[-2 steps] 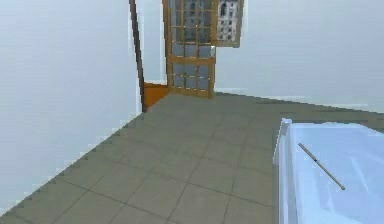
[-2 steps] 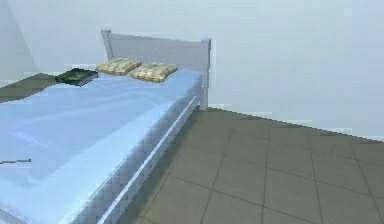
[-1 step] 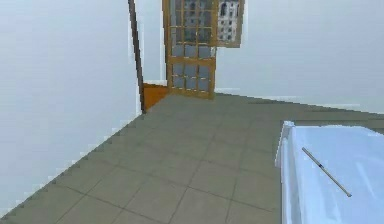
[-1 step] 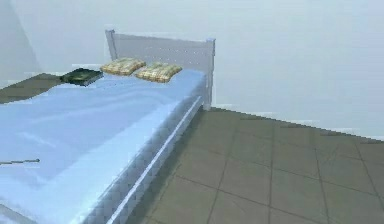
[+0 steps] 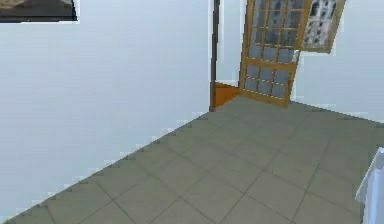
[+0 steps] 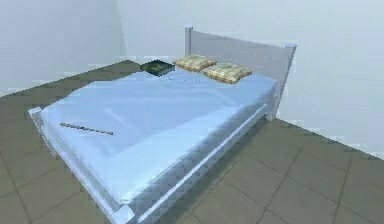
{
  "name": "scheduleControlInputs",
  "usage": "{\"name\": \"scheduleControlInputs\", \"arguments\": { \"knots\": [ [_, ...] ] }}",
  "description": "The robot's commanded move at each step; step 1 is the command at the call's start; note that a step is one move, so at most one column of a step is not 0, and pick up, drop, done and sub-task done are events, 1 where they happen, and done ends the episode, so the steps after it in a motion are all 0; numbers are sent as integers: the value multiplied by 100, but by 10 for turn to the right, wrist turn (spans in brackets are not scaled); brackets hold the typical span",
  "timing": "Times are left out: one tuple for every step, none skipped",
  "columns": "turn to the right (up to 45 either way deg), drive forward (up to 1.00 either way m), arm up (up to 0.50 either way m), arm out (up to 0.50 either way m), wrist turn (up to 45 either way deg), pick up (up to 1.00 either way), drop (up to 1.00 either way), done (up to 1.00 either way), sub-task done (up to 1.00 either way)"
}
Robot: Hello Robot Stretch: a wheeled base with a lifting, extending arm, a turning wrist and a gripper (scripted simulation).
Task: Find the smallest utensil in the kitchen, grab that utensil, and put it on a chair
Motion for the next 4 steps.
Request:
{"name": "scheduleControlInputs", "arguments": {
  "knots": [
    [0,45,0,0,0,0,0,0,0],
    [180,0,0,0,0,0,0,0,0],
    [0,100,0,0,0,0,0,0,0],
    [30,0,0,0,0,0,0,0,0]
  ]
}}
